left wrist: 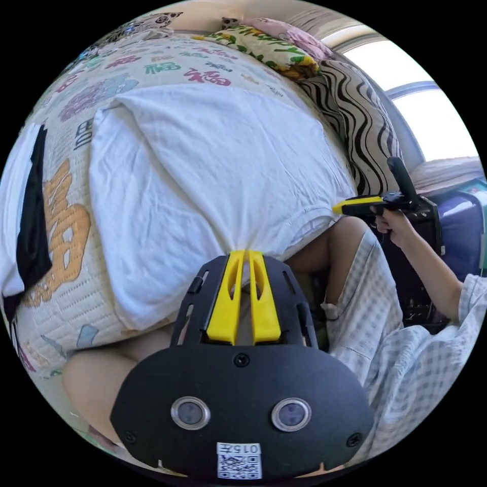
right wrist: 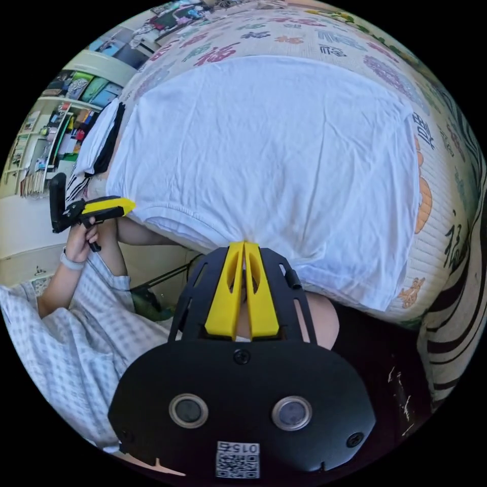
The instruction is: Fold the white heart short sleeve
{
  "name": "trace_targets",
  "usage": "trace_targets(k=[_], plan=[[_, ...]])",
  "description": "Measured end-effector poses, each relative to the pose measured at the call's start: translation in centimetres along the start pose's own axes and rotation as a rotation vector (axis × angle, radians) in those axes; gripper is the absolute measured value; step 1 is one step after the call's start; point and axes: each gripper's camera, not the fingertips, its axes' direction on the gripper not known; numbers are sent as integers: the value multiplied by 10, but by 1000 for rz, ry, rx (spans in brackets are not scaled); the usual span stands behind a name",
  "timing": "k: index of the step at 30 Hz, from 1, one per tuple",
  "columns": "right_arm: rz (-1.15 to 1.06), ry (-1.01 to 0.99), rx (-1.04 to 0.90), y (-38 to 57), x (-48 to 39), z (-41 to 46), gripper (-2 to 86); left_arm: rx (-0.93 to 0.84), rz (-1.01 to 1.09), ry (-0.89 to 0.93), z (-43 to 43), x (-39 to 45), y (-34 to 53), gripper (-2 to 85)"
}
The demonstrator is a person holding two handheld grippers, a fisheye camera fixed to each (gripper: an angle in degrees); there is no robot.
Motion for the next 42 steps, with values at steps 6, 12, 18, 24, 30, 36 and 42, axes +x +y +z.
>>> trace_targets(k=[6,12,18,24,30,36,42], plan=[[-104,25,83,-43,-88,-42,7,288,-281,16,-51,-23,72,59],[-252,57,168,-152,-210,-70,58,412,-519,1,-58,-56,111,107],[-430,78,100,-291,-351,-52,64,388,-520,-6,-51,-66,115,118],[-570,248,-73,-410,-453,-2,70,339,-432,-31,-41,-57,105,113],[-874,271,-314,-482,-511,49,82,238,-470,-70,-30,-62,92,81],[-992,246,-448,-527,-547,60,78,143,-552,81,-24,-78,82,2],[-1044,247,-630,-561,-576,66,80,126,-602,181,-24,-84,77,-8]])
